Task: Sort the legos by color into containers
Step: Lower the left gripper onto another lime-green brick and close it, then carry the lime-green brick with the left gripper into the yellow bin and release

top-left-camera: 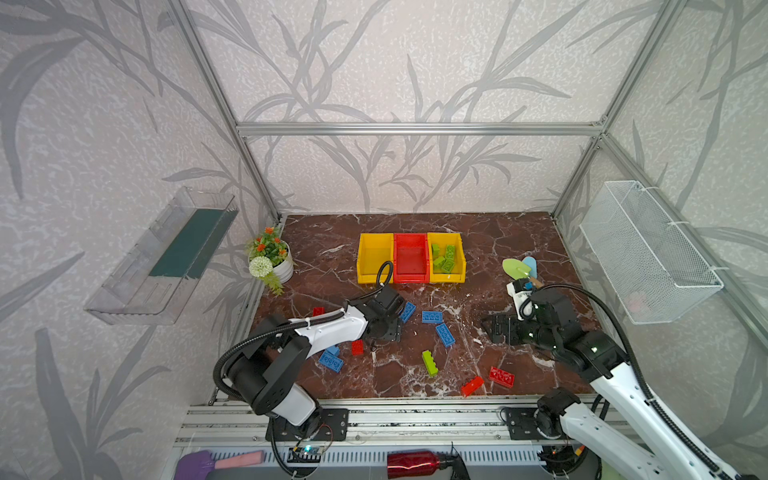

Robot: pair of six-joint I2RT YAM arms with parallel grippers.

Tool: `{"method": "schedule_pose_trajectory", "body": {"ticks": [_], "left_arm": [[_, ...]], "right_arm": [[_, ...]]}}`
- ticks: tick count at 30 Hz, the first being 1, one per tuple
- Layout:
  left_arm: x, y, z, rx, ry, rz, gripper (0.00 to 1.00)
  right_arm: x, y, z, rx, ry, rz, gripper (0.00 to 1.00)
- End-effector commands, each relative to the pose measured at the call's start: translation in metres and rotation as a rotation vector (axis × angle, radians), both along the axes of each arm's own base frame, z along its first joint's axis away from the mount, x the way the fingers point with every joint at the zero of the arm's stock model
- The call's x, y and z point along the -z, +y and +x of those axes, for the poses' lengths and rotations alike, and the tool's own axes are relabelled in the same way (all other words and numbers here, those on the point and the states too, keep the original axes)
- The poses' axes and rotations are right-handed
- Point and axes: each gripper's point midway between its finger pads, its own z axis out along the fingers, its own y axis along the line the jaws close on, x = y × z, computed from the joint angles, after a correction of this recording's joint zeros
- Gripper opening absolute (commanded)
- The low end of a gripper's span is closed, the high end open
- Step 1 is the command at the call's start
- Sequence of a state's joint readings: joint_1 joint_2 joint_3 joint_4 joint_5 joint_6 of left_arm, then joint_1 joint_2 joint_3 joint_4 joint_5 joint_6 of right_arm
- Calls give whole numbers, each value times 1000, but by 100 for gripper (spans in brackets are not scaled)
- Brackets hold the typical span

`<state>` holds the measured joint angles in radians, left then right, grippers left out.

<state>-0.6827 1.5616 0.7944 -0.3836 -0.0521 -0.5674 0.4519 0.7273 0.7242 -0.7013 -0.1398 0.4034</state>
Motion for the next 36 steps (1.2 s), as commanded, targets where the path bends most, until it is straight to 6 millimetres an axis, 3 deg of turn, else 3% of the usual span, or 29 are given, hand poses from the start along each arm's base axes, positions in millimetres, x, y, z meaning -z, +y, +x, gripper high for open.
{"method": "schedule_pose_trajectory", "body": {"ticks": [1,8,14,18,21,26,30,36], "left_arm": [[-5,-3,15,18,-33,13,82],[0,-9,20,34,-14,9,80],[3,-11,17,34,32,14,52],[-21,-11,16,21,21,11,37],[-53,-15,24,21,-29,4,35],[-102,-46,57,64,-96,-32,35],[-129,-90,96,120,-133,-73,35],[-147,-148,159,174,-178,-88,36]], "right_arm": [[-6,2,2,-8,-15,-1,99],[-5,0,3,-3,-16,-12,99],[-9,0,3,0,-24,-8,99],[-14,-2,3,4,-45,-5,99],[-16,-3,3,4,-58,-7,99],[-14,-5,1,3,-68,-13,99],[-10,-6,-1,5,-70,-9,99],[-8,-4,-4,3,-62,15,99]]}}
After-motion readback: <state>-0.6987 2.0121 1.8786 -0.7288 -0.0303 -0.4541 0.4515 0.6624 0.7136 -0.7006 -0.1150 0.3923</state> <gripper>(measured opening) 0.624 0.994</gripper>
